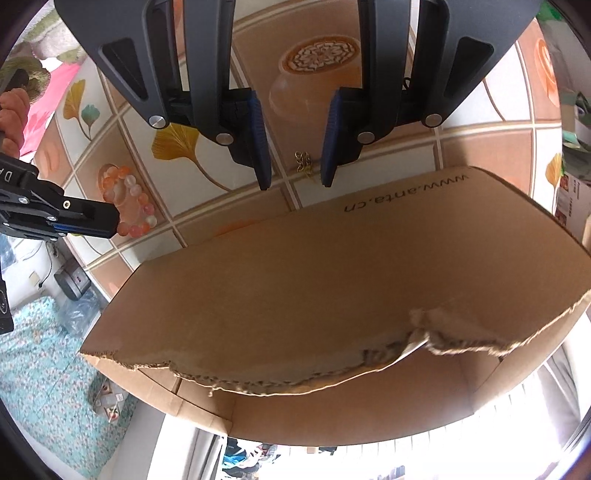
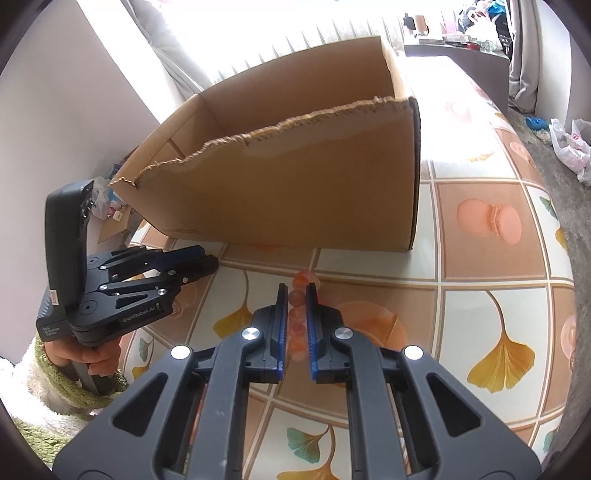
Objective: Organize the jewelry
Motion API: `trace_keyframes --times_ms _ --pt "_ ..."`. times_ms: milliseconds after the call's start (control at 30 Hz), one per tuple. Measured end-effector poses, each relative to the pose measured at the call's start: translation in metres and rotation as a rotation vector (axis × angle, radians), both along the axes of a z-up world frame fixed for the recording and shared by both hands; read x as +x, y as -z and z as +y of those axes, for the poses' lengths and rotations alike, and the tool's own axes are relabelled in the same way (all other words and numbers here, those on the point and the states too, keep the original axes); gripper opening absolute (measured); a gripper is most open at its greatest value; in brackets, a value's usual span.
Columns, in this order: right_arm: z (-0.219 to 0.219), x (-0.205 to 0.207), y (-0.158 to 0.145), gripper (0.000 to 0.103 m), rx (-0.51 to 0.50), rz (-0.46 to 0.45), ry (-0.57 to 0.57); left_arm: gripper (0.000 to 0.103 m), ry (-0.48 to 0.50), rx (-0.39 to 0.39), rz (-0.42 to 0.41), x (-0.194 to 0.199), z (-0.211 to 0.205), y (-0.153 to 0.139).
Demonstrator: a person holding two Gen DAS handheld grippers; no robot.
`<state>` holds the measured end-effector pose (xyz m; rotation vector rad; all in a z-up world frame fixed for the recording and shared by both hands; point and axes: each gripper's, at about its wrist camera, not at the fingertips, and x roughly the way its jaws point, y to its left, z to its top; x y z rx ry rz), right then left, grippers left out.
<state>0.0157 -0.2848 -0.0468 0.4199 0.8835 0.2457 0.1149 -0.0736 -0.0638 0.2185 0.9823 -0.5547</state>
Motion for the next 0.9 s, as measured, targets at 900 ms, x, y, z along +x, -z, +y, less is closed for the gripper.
trace_keyframes --times_ms 900 --pt "0.008 -0.01 -0.018 0.009 -0.021 -0.062 -0.02 0.003 -0.027 -0.08 -0.105 -0.028 0.036 -0.048"
